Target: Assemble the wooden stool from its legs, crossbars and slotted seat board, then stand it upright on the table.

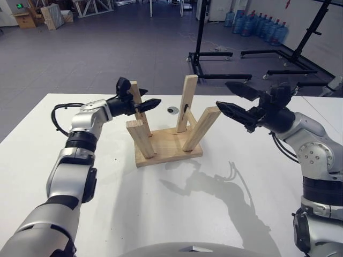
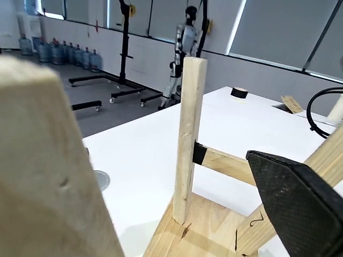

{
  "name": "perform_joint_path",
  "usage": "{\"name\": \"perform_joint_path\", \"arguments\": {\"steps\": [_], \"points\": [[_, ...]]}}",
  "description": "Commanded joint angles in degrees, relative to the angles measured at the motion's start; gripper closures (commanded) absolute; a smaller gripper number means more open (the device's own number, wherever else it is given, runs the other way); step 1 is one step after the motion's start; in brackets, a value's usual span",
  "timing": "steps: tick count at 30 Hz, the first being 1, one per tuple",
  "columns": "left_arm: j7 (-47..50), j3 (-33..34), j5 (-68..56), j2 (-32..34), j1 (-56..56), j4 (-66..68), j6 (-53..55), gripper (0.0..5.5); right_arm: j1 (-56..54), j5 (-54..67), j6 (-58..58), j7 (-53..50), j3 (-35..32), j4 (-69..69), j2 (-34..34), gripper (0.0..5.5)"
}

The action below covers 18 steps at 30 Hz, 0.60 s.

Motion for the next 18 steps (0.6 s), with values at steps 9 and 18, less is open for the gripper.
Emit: {"name": "perform_joint_path", "arguments": {"steps": [9,18], "points": [[-4.9,6.6,3.9,11.1,-12.3,3.8,-6.1,0.1,3.4,-1.0,0.0,1.8,3.0,-1.0,1.5,0.37],[-8.5,34.9,-26.7,26.5,44.6,-70.3,39.9,0.1,4.2,-5.0,-1.4,4.7,3.4,4.7,-0.9,0.37]]}}
